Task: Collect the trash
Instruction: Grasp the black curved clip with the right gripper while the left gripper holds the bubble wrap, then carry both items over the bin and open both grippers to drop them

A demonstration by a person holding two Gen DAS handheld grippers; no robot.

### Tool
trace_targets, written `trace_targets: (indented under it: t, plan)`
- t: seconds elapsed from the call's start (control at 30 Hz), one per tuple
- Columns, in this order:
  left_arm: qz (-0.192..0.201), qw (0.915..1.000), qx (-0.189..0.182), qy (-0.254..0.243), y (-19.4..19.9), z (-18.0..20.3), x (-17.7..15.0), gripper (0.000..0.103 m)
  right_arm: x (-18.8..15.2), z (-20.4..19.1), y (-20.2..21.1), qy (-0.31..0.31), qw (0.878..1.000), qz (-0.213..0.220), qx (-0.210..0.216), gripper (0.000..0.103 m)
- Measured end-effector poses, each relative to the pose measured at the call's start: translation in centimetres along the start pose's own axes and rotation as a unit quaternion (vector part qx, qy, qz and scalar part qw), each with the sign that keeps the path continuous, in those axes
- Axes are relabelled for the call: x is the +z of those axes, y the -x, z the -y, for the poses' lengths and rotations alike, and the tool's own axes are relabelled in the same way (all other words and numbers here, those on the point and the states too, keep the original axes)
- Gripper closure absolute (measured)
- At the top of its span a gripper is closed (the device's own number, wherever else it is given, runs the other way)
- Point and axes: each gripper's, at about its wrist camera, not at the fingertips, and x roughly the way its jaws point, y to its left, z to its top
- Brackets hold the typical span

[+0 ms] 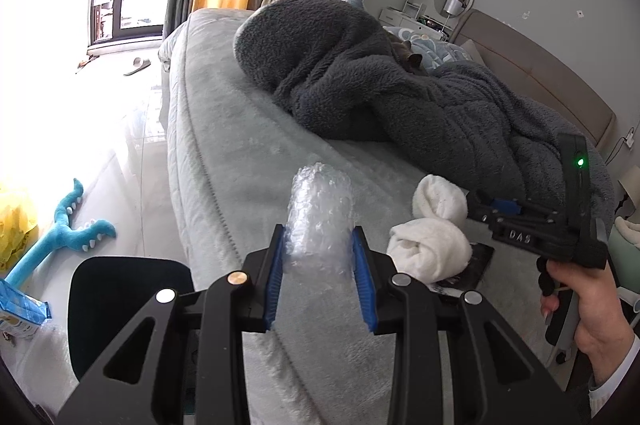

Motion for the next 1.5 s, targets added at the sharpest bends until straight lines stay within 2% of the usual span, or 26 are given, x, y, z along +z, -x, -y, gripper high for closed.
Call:
trace_targets:
  t: [0.37,0.7,1.27,1.5]
  plan:
    - [-0.033,0.9989,0.032,-0.003,0.2,-2.9,-0.8,0.068,2.7,-2.1,1.9,-0.005,0.998,0.055,0.017,0.058]
    - [-0.072,0.9949,0.070,0.009,0.5,-7.5,-2.4,0.068,4.4,-8.8,2.3,0.021,0.995,0.071,0.066,0.058]
    - [-0.141,0.9827,0.113,0.042,0.7,-15.4,-5.7,0.068,4.4,-20.3,0.3,0.074,0.983,0.041,0.162,0.058]
    - [-0.172,0.9755,0.121,0.064,0.2,-18.1,-7.2,0.068,3.7,-23.9,-0.5,0.102,0.978,0.027,0.183,0.058]
